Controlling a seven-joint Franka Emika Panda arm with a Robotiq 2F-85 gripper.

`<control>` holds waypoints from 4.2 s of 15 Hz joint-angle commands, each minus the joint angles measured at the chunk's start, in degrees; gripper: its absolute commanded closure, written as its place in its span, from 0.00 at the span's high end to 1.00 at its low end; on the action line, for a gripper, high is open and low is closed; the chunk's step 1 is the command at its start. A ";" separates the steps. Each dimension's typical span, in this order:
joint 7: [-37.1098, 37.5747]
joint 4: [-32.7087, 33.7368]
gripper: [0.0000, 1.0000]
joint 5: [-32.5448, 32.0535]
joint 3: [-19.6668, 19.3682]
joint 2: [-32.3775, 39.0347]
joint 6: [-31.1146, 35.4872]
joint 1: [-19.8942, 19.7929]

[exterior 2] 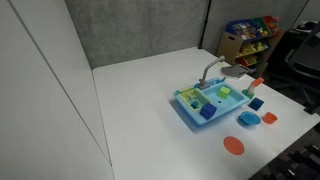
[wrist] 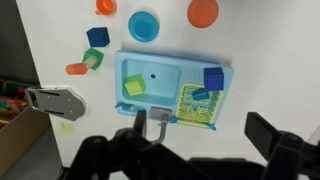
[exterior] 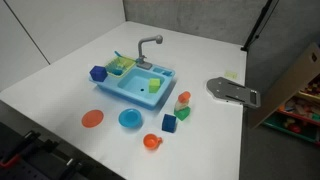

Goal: Put the orange object on top of the light green block

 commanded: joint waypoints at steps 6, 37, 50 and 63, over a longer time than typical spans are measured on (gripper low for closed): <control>0.20 0.59 1.00 -0.02 0.12 0.86 -0.28 -0.01; 5.80 17.68 1.00 -0.71 -8.21 41.35 7.03 -7.21; 7.14 17.56 1.00 -1.32 -11.56 48.29 11.51 -8.57; 5.24 26.23 1.00 4.85 -13.39 61.07 23.37 -11.34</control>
